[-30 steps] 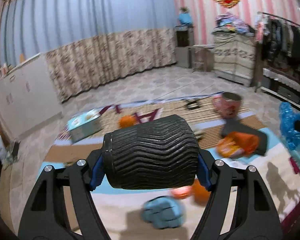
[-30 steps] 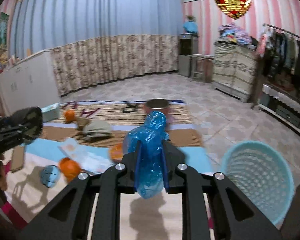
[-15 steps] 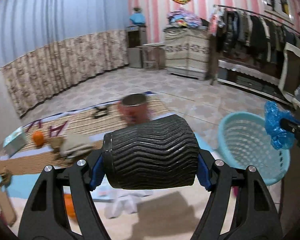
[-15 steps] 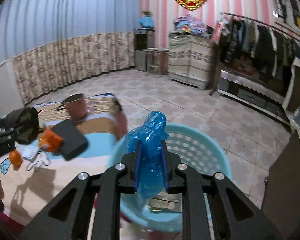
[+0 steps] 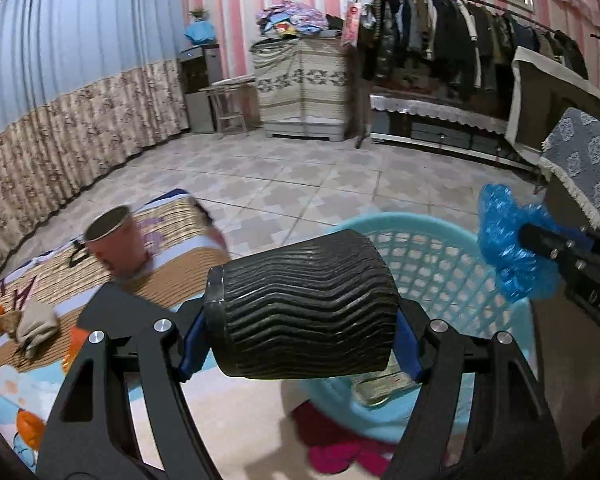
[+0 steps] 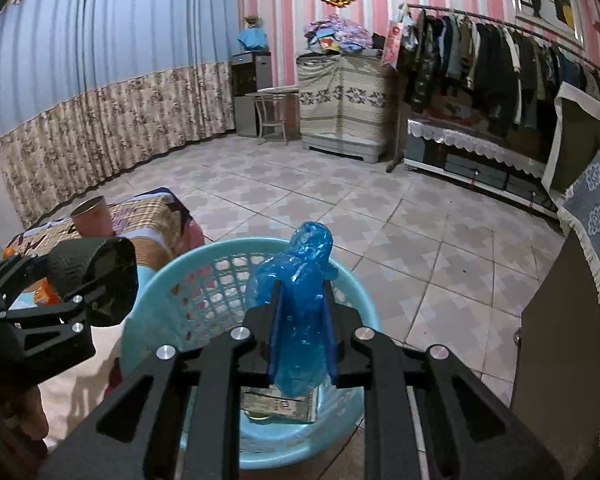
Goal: Collect trash
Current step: 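Carry the cup and blue bag to the basket and drop them in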
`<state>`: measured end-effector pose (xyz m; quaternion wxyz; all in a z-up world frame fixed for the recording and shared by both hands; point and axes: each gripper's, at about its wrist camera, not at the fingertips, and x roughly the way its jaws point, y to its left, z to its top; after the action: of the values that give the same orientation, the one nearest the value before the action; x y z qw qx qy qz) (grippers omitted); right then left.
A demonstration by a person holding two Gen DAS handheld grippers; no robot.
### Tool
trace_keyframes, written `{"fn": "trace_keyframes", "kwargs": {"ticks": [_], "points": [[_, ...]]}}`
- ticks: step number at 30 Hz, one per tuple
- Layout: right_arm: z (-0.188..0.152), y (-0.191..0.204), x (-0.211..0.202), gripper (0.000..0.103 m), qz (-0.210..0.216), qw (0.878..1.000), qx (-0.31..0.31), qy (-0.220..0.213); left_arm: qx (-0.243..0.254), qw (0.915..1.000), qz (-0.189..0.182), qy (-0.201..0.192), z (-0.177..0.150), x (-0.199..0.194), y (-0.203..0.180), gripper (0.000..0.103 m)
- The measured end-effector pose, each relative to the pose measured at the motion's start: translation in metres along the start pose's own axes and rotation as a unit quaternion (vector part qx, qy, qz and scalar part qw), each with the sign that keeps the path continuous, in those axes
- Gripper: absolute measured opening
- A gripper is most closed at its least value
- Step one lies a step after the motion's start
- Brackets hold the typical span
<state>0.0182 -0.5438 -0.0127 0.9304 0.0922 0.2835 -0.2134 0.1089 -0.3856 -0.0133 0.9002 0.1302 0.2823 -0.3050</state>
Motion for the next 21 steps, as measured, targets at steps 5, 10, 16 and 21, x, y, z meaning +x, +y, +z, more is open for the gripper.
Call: {"fn": "trace_keyframes", "kwargs": {"ticks": [5, 10, 16, 21], "points": [[-0.001, -0.01, 0.005, 0.018, -0.002, 1.0, 0.019, 0.004, 0.024, 0.9996, -0.014, 0.005, 0.011, 0.009, -0.02, 0.075], [-0.005, -0.014, 0.006, 0.018, -0.003, 1.0, 0.023, 0.006, 0.025, 0.9997, -0.008, 0.001, 0.014, 0.009, -0.019, 0.088], [-0.013, -0.003, 0.013, 0.018, 0.005, 1.0, 0.017, 0.013, -0.008, 0.9998, 0.016, -0.001, 0.005, -0.003, 0.016, 0.093], [-0.021, 0.017, 0.023, 0.018, 0.019, 0.999, 0.015, 0.024, -0.029, 0.9987, 0.042, -0.007, -0.004, -0.021, 0.047, 0.097]]}}
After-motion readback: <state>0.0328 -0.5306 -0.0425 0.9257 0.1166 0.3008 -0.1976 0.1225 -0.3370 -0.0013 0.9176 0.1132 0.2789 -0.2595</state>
